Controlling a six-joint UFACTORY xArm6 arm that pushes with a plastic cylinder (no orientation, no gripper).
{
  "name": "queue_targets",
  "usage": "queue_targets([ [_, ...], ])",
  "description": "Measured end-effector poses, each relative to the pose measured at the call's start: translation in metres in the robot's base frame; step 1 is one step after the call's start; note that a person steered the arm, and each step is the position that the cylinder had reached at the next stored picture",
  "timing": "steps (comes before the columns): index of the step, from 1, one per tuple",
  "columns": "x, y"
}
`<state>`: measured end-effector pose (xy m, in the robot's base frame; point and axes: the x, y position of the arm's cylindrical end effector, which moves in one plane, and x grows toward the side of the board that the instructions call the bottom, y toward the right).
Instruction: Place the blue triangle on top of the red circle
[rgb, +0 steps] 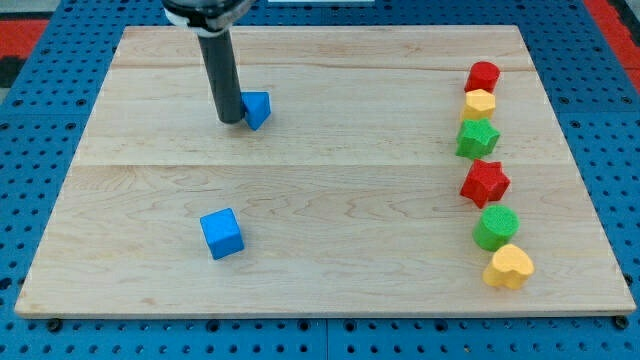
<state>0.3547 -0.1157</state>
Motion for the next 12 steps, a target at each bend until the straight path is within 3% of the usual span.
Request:
queue_targets([
  [1,-0.033,0.021],
  [2,-0.020,0.060],
  [4,0.052,0.089],
  [5,0.048,0.128],
  [7,-0.010,0.151],
  [8,-0.022,0.100],
  [9,-0.046,0.100],
  [11,-0.074,0.193],
  [12,-0.062,0.147],
])
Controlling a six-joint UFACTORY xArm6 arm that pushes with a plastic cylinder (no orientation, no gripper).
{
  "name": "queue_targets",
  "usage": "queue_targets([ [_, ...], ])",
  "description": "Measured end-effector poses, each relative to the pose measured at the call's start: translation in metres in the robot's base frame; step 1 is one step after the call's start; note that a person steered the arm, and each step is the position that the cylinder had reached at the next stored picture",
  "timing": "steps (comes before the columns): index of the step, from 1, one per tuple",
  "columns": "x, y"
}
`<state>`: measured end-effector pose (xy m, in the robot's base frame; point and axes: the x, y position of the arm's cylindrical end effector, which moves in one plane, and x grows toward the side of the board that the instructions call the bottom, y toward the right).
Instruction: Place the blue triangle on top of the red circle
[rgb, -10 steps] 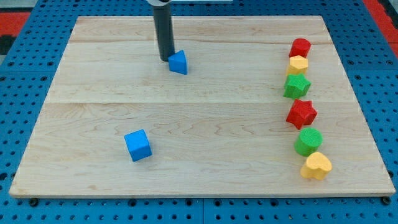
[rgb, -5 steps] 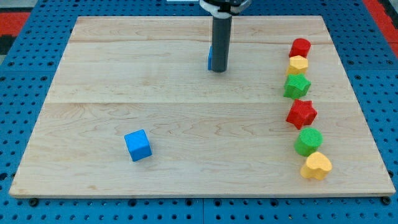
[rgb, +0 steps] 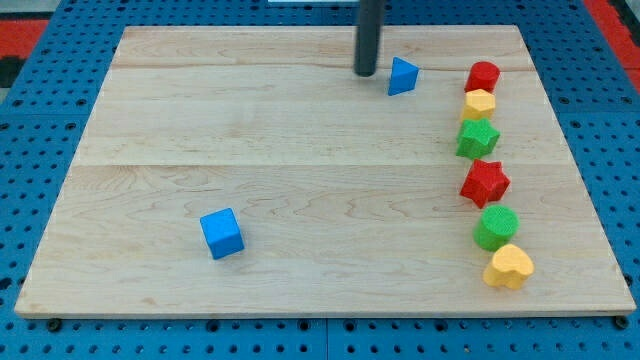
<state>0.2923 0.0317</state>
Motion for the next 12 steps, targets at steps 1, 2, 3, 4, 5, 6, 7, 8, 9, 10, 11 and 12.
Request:
queue_targets([
  [1,0.035,-0.015],
  [2,0.035,0.028],
  [3,0.015,0.066],
  [4,-0.002,0.096],
  [5,-0.011,0.123],
  [6,-0.011,0.071],
  [7,-0.020,0.076],
  [8,-0.029,0.108],
  [9,-0.031,0.141],
  [10,-0.031,0.162],
  [11,-0.032,0.152],
  [12,-0.030,0.083],
])
